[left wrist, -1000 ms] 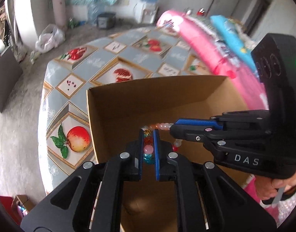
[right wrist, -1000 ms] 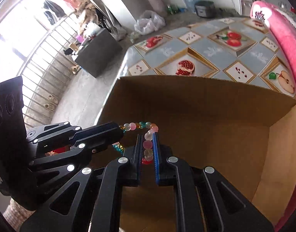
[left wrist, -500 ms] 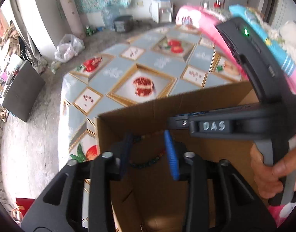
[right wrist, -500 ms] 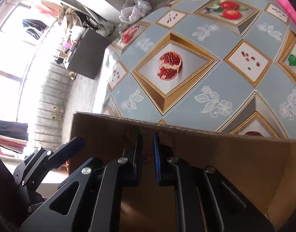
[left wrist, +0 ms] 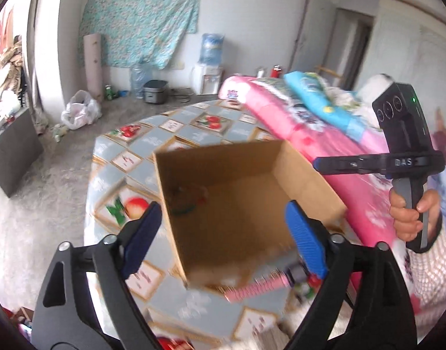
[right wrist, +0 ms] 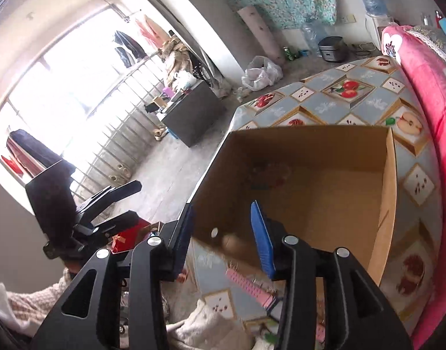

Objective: Organize jewelry
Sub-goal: 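Withdraw the left gripper from the box back over the table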

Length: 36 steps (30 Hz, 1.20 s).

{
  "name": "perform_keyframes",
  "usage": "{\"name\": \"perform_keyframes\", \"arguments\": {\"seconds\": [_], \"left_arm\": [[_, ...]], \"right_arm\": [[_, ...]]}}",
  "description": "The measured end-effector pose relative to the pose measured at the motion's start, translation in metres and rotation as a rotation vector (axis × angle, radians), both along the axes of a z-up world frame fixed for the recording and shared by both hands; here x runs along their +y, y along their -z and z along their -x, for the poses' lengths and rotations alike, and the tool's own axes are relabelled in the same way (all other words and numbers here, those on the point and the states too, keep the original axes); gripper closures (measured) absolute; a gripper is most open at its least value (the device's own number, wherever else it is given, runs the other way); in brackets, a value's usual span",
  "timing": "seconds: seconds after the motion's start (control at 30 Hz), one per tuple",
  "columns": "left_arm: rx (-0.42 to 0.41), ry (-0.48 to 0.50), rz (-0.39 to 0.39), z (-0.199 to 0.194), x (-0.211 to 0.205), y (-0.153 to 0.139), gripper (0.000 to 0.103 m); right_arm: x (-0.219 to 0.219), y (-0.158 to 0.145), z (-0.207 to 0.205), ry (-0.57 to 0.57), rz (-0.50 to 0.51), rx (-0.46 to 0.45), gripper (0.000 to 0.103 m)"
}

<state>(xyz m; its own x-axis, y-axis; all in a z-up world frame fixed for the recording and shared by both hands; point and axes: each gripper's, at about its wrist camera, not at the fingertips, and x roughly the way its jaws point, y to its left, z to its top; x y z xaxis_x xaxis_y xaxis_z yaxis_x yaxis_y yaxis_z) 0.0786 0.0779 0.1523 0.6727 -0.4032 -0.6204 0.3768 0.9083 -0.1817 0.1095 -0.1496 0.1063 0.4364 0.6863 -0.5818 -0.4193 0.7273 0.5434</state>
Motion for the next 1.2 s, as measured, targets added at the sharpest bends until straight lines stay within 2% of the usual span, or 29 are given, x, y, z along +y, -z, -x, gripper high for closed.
{"name": "perform_keyframes", "arguments": {"seconds": [0.1,0.2,0.33,0.43,0.53,0.67,0.77,1.0,1.07,1.1,1.2], "left_arm": [[0.011,0.019,0.009,0.034,-0.008,0.032,0.019],[0.053,0.013,0.005,0.049,-0.024,0.07,0.019],[0.138,-0.033,0.002,0.038,-0.04,0.119,0.019],[0.155,-0.081,-0.015,0.026,-0.043,0.136,0.019],[0.154,-0.133,-0.027,0.015,-0.039,0.141,0.019],[0.178,-0.153,0.04,0.004,-0.035,0.138,0.015],[0.165,-0.175,0.039,-0.003,-0.03,0.136,0.015],[0.136,-0.211,0.004,-0.015,-0.033,0.137,0.015],[0.123,-0.215,-0.009,-0.012,-0.033,0.136,0.015],[0.109,-0.215,-0.016,-0.007,-0.034,0.134,0.015],[0.08,-0.226,-0.048,0.007,-0.033,0.132,0.014]], "right_arm": [[-0.008,0.033,0.041,0.032,0.021,0.016,0.059],[-0.01,0.071,0.067,0.123,0.123,0.045,0.059],[-0.007,0.108,0.067,0.212,0.202,0.094,0.059],[-0.007,0.117,0.055,0.261,0.225,0.102,0.059],[-0.006,0.117,0.046,0.292,0.228,0.081,0.059],[-0.007,0.114,0.038,0.321,0.193,0.072,0.059],[-0.009,0.113,0.028,0.332,0.15,0.078,0.059],[0.003,0.112,0.027,0.332,0.186,0.062,0.057],[0.006,0.107,0.033,0.345,0.237,0.033,0.042],[0.007,0.104,0.038,0.349,0.263,0.005,0.039],[0.01,0.094,0.057,0.362,0.343,-0.066,0.021]]}}
